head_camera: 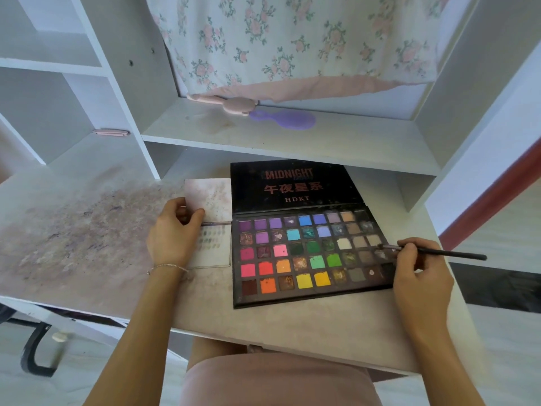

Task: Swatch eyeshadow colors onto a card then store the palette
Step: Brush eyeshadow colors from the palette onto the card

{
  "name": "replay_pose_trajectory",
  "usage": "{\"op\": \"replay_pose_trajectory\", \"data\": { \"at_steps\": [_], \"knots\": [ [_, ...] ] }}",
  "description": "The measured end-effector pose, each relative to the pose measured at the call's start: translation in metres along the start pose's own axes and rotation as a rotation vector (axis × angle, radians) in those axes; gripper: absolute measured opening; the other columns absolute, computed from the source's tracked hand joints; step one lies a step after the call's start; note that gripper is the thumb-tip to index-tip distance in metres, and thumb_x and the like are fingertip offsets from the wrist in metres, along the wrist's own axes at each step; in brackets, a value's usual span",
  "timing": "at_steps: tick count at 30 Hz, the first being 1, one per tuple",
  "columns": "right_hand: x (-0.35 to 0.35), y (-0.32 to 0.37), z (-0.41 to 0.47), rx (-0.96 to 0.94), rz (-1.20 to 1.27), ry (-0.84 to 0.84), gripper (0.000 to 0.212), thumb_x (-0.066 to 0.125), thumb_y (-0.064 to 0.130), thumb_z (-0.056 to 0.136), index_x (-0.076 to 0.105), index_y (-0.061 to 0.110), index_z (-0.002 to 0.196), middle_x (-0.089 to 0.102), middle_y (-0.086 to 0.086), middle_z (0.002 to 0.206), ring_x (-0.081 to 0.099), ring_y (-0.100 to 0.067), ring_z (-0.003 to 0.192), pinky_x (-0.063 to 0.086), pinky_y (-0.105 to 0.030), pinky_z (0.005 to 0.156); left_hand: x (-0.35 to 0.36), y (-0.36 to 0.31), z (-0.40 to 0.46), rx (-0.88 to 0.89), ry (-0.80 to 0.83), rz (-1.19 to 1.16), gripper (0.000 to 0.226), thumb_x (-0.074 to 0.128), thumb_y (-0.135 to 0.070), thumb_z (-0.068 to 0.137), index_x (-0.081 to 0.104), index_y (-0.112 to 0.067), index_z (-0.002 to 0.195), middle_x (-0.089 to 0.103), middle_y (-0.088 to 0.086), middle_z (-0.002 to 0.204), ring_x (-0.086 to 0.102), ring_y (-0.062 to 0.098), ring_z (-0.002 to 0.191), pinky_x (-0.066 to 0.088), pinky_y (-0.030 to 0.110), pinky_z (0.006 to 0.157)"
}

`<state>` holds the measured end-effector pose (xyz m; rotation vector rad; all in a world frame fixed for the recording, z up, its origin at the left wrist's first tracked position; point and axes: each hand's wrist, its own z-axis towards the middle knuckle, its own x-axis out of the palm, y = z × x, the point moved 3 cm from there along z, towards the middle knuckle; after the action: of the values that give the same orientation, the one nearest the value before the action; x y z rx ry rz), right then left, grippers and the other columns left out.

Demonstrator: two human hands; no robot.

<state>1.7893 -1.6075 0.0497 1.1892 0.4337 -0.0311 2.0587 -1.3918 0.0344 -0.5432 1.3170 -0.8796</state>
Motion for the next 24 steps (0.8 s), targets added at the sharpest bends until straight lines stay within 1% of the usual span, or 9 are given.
{"op": "replay_pose_trajectory", "data": {
  "at_steps": [2,3,4,6,8,12,18,21,24],
  "knots": [
    [-0.0004,0.0003,0.0000,0.002,-0.006,-0.024,0.013,0.043,0.009,0.092,0.054,0.015,0.088,0.053,0.012,0.073,0.050,0.020,0.070,0.036,0.003,0.053,0.0000,-0.0003,-0.0005,0.001,0.003,0.005,0.033,0.062,-0.028,0.084,0.057,-0.015,0.114,0.066,0.003,0.102,0.055,0.017,0.086,0.039,0.029,0.072],
    [-0.0006,0.0005,0.0001,0.002,-0.014,-0.029,0.014,0.043,0.009,0.092,0.053,0.016,0.087,0.053,0.012,0.072,0.050,0.019,0.070,0.037,0.002,0.053,-0.0001,-0.0004,-0.0008,0.001,0.004,0.007,0.034,0.062,-0.028,0.084,0.057,-0.015,0.115,0.066,0.004,0.102,0.058,0.020,0.089,0.039,0.029,0.073],
    [-0.0004,0.0004,0.0000,0.002,-0.024,-0.029,0.015,0.043,0.009,0.092,0.053,0.017,0.085,0.053,0.012,0.071,0.051,0.017,0.069,0.038,-0.002,0.052,-0.0001,-0.0006,-0.0008,0.001,0.003,0.007,0.034,0.062,-0.028,0.084,0.057,-0.014,0.115,0.066,0.005,0.103,0.059,0.023,0.092,0.039,0.029,0.074],
    [0.0004,-0.0007,0.0000,0.016,-0.043,-0.002,0.018,0.043,0.011,0.092,0.052,0.022,0.080,0.054,0.010,0.069,0.055,0.005,0.066,0.037,-0.009,0.051,0.0000,-0.0006,-0.0010,0.002,0.004,0.008,0.035,0.062,-0.028,0.084,0.057,-0.014,0.116,0.066,0.006,0.104,0.060,0.025,0.095,0.040,0.029,0.074],
    [0.0017,-0.0022,0.0003,0.037,-0.055,0.044,0.024,0.043,0.013,0.093,0.051,0.026,0.074,0.055,0.007,0.067,0.054,-0.004,0.062,0.036,-0.015,0.052,0.0004,-0.0008,-0.0010,0.009,0.006,0.011,0.036,0.062,-0.028,0.084,0.056,-0.013,0.117,0.066,0.007,0.105,0.060,0.026,0.095,0.040,0.030,0.074],
    [0.0012,-0.0039,0.0002,0.049,-0.057,0.049,0.027,0.044,0.014,0.092,0.050,0.027,0.069,0.056,0.003,0.065,0.053,-0.009,0.060,0.038,-0.019,0.051,0.0002,-0.0006,-0.0016,0.016,0.006,0.017,0.036,0.062,-0.029,0.085,0.057,-0.013,0.117,0.066,0.007,0.106,0.059,0.024,0.094,0.039,0.029,0.073],
    [0.0017,-0.0023,0.0002,0.041,-0.054,0.060,0.027,0.044,0.013,0.091,0.050,0.028,0.070,0.056,0.004,0.065,0.053,-0.007,0.060,0.037,-0.016,0.051,-0.0003,-0.0010,-0.0023,0.011,0.005,0.011,0.035,0.062,-0.027,0.084,0.057,-0.014,0.116,0.066,0.007,0.104,0.059,0.025,0.095,0.039,0.030,0.074],
    [0.0007,-0.0012,-0.0001,0.034,-0.028,0.029,0.027,0.044,0.013,0.091,0.050,0.030,0.071,0.057,0.006,0.066,0.055,-0.006,0.062,0.038,-0.016,0.053,-0.0001,-0.0009,-0.0022,0.013,0.013,0.019,0.036,0.062,-0.027,0.085,0.056,-0.014,0.117,0.066,0.006,0.105,0.059,0.025,0.096,0.039,0.031,0.075],
    [0.0030,0.0036,-0.0027,0.004,0.024,0.060,0.028,0.044,0.010,0.091,0.049,0.032,0.075,0.057,0.010,0.072,0.057,0.009,0.072,0.044,-0.009,0.049,-0.0001,-0.0009,-0.0020,0.013,0.020,0.028,0.036,0.061,-0.029,0.085,0.056,-0.014,0.118,0.065,0.007,0.106,0.059,0.025,0.096,0.040,0.032,0.076]
  ]
}}
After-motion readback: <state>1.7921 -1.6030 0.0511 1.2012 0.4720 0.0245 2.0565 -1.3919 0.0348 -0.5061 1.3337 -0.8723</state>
